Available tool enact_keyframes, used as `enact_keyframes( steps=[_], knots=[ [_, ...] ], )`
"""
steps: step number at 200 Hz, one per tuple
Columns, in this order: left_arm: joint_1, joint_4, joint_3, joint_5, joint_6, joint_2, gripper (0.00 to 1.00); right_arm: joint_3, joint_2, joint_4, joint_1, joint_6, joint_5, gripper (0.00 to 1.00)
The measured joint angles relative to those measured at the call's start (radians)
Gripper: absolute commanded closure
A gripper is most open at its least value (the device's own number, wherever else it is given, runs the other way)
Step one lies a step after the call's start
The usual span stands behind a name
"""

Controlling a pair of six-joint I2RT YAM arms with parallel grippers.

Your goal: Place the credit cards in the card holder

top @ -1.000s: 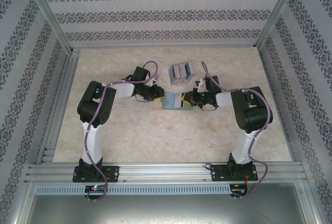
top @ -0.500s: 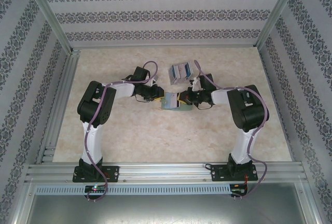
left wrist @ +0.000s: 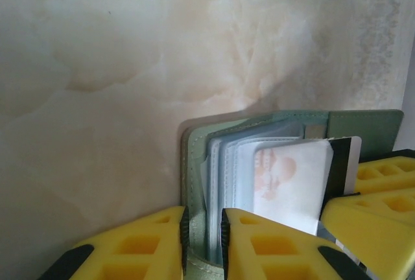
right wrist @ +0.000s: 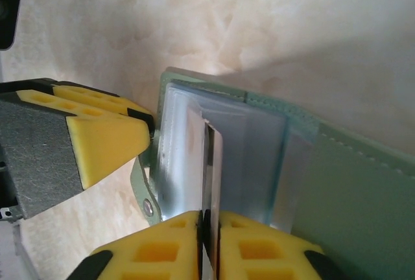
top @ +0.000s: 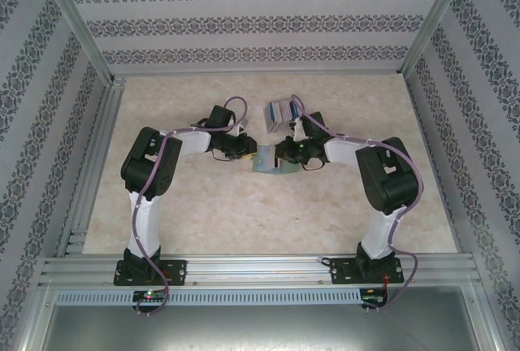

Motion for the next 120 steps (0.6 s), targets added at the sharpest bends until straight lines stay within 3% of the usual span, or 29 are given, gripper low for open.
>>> enact_keyframes(
  steps=[14, 43, 82, 120],
  knots=[
    [-0.005, 0.0, 0.0, 0.001, 0.0, 0.0, 0.78, 0.002, -0.021, -0.051, 0.0, -0.029, 0.029, 0.69],
    [-0.011, 0.002, -0.002, 0.001, -0.005, 0.0, 0.79, 0.011, -0.063, -0.152, 0.0, -0.08, 0.076, 0.68],
    [-0.012, 0.003, -0.005, 0.001, -0.008, 0.0, 0.81, 0.037, -0.077, -0.221, 0.0, -0.127, 0.108, 0.86],
    [-0.012, 0.007, -0.01, 0.0, -0.008, 0.0, 0.82, 0.061, -0.066, -0.28, 0.009, -0.158, 0.139, 0.91]
  ],
)
